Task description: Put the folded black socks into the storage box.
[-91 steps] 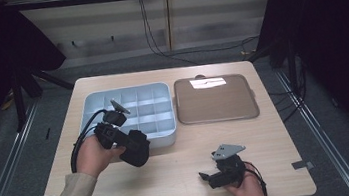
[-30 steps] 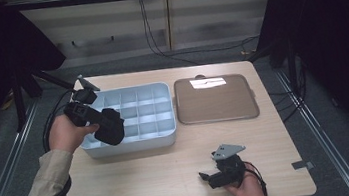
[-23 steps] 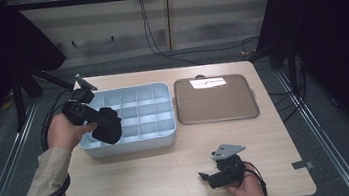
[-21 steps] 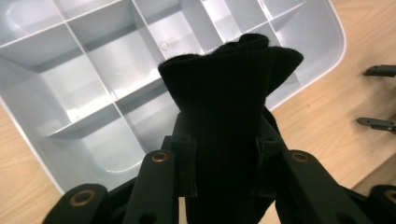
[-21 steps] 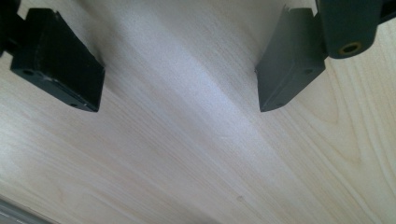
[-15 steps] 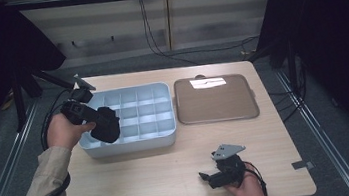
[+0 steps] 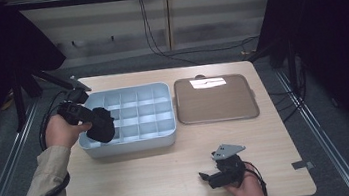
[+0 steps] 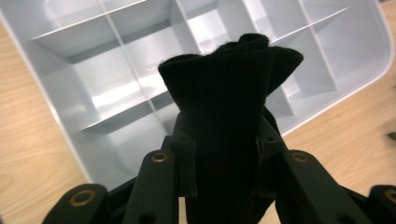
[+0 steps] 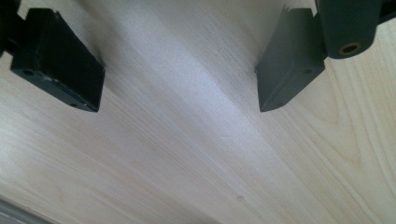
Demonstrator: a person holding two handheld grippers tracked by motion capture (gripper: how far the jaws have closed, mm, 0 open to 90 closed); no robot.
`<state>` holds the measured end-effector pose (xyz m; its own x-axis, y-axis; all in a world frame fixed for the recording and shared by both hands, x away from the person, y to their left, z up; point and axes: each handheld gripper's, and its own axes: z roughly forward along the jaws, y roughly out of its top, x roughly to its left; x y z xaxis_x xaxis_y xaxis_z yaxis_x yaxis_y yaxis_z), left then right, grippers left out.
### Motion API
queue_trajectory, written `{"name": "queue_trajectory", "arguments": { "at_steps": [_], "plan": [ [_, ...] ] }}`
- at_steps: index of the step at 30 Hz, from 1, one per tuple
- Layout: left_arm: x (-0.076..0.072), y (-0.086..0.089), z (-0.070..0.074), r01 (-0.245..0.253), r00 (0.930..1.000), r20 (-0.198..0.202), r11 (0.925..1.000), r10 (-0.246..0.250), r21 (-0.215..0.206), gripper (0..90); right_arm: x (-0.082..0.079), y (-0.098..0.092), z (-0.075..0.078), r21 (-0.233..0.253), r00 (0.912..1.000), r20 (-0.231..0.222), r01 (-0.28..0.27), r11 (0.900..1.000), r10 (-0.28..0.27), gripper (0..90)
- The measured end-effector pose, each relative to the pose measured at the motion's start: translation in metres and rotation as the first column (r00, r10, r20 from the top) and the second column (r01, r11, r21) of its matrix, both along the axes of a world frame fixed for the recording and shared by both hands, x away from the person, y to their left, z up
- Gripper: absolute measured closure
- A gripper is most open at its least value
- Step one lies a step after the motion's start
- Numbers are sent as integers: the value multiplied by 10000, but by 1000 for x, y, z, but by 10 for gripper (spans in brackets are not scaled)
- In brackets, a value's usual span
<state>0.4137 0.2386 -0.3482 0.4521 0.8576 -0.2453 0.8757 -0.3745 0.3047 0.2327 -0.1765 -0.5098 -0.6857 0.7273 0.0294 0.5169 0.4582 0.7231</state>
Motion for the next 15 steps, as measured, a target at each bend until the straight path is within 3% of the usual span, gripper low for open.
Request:
{"name": "queue_trajectory", "arguments": {
  "at_steps": [15],
  "plan": [
    [5,20,-13,-570,9983,-77,9983,571,88,687,0,0,0,-7,10000,-8,8,10000,-8,150]
  ]
}}
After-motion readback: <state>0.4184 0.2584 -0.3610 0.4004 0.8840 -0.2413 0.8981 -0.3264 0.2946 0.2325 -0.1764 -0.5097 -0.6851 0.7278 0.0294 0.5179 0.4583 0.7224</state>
